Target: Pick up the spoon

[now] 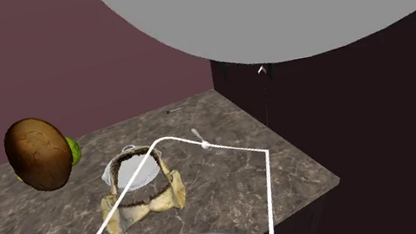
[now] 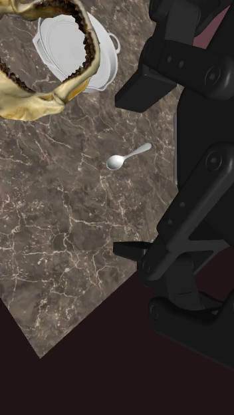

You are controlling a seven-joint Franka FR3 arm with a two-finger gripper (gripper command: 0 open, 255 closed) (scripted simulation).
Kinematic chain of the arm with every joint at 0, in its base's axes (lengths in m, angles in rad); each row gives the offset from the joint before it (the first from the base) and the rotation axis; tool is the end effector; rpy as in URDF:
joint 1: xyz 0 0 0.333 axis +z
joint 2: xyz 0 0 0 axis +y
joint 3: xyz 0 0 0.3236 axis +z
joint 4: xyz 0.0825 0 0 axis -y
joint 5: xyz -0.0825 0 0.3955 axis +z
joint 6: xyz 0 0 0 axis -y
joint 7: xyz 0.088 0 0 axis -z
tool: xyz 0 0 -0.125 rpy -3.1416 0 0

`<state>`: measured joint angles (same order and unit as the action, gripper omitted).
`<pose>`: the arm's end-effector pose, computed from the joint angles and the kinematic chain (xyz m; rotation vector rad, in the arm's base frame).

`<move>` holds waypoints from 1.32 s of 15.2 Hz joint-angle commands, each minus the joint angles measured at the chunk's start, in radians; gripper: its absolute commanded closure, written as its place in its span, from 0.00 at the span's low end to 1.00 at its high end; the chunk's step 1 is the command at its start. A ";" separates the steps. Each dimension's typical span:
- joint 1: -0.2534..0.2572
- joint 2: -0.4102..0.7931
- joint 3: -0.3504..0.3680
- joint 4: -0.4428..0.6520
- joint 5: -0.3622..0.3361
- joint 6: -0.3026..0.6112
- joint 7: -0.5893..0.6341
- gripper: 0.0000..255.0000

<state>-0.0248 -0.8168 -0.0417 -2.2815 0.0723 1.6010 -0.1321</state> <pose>0.3089 -0.0166 0.6270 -3.0416 -0.1208 -0.2209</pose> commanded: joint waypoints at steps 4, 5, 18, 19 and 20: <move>0.016 0.048 0.016 -0.049 0.017 0.101 -0.004 0.00; 0.022 0.066 0.021 -0.063 0.022 0.135 -0.006 0.00; 0.098 0.414 0.089 -0.117 0.092 0.558 -0.039 0.00; 0.103 0.447 0.094 -0.112 0.097 0.588 -0.042 0.00; 0.108 0.481 0.100 -0.105 0.101 0.616 -0.046 0.00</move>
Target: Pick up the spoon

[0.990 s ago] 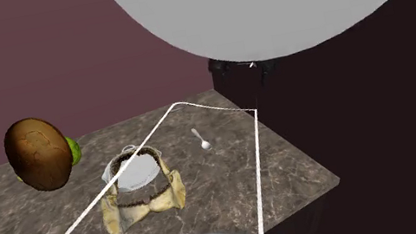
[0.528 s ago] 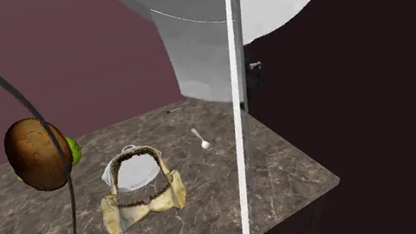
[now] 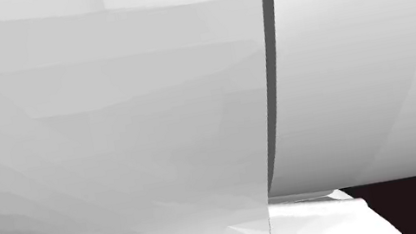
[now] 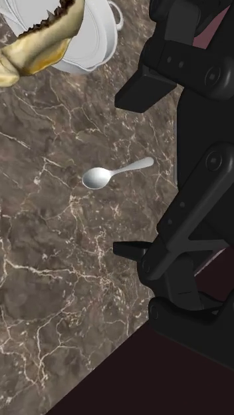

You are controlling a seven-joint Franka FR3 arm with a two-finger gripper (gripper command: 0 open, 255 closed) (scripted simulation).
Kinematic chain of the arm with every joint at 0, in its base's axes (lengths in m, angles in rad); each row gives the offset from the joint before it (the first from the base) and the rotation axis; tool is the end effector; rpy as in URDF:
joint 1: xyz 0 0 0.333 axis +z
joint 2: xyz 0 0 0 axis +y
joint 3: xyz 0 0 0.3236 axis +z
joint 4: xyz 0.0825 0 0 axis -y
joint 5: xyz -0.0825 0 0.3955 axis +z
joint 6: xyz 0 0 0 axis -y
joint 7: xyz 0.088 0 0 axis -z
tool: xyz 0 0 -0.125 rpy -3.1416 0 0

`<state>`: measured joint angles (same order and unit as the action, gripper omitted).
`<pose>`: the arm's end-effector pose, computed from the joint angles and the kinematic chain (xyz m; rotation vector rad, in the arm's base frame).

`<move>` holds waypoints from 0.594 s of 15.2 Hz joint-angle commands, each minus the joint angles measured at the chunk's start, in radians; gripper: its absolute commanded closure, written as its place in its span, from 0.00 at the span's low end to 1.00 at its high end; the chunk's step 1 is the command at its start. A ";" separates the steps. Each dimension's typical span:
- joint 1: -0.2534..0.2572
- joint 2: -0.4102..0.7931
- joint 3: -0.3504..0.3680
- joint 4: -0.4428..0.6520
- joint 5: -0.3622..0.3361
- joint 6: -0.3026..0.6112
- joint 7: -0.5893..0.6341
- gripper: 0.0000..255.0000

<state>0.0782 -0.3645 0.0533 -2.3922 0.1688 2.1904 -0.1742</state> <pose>0.4554 0.0695 0.4555 -2.9914 -0.3255 -0.2498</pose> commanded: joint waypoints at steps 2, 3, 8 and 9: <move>0.016 0.098 0.015 0.024 0.012 0.082 -0.010 0.00; 0.021 0.133 0.020 0.035 0.016 0.108 -0.013 0.00; 0.044 0.314 0.045 0.108 0.025 0.224 -0.024 0.00; 0.049 0.351 0.049 0.127 0.026 0.244 -0.026 0.00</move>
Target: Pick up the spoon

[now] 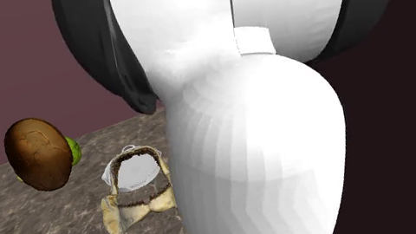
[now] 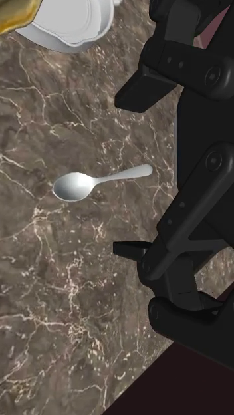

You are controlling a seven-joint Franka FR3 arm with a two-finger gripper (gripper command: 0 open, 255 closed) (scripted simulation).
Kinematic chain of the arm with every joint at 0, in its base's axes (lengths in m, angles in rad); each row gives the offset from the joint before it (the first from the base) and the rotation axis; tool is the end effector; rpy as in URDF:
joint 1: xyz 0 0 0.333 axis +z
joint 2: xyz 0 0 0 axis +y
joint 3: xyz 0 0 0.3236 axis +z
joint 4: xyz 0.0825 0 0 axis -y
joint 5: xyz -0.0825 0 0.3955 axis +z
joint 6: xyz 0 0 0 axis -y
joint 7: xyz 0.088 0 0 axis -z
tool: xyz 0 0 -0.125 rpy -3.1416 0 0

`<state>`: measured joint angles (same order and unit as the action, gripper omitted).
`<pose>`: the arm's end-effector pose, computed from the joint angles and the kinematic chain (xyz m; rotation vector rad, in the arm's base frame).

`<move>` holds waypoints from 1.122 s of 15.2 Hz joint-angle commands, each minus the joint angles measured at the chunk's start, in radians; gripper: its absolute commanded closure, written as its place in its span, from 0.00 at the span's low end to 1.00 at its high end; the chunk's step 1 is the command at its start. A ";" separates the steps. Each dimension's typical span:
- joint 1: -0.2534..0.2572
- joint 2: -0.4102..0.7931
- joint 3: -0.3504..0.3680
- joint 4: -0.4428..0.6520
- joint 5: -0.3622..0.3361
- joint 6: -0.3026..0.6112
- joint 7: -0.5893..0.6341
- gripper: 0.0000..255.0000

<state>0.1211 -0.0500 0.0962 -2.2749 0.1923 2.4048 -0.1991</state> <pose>0.5260 0.1200 0.3780 -2.9610 -0.4259 -0.2674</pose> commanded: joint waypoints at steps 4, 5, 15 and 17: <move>0.024 0.184 0.023 0.096 -0.004 0.100 -0.004 0.00; 0.029 0.221 0.027 0.120 -0.007 0.114 -0.004 0.00; 0.079 0.531 0.041 0.361 -0.045 0.197 0.002 0.00; 0.079 0.550 0.041 0.360 -0.045 0.217 -0.001 0.00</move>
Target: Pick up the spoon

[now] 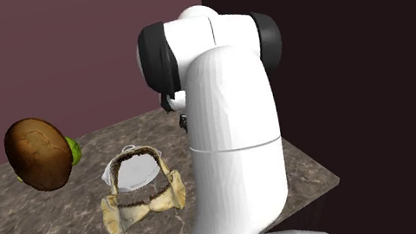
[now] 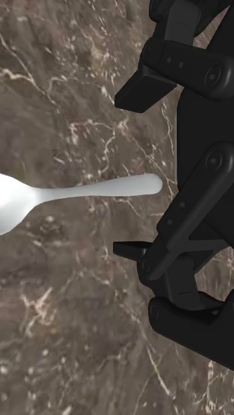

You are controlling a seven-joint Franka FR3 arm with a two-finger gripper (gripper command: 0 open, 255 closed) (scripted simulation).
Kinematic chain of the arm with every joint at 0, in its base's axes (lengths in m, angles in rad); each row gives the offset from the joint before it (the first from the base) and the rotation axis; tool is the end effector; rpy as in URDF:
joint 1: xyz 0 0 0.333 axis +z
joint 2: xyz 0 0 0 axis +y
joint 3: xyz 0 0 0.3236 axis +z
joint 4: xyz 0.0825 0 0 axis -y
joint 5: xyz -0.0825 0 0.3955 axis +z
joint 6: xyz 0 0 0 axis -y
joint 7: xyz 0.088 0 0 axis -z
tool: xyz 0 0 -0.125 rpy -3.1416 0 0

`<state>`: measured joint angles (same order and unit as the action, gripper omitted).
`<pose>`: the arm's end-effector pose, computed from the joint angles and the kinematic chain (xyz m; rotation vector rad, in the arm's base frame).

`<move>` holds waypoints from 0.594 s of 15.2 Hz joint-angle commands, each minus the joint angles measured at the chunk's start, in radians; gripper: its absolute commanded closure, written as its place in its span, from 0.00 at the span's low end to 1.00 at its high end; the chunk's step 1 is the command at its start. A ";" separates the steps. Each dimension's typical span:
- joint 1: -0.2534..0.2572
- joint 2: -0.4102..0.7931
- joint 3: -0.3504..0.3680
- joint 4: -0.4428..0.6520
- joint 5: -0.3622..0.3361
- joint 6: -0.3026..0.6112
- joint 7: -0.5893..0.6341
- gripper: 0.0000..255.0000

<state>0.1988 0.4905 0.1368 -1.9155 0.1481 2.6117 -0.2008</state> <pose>0.6288 0.2125 0.2399 -2.9066 -0.5794 -0.2919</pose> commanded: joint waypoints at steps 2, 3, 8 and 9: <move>0.002 0.029 0.000 0.000 0.000 0.030 -0.003 0.00; 0.002 0.039 0.001 0.000 0.001 0.039 -0.005 0.00; 0.003 0.055 0.001 0.001 0.001 0.055 -0.006 1.00; 0.003 0.055 0.001 0.001 0.001 0.055 -0.007 1.00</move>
<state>0.2016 0.5454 0.1376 -1.9145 0.1489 2.6658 -0.2073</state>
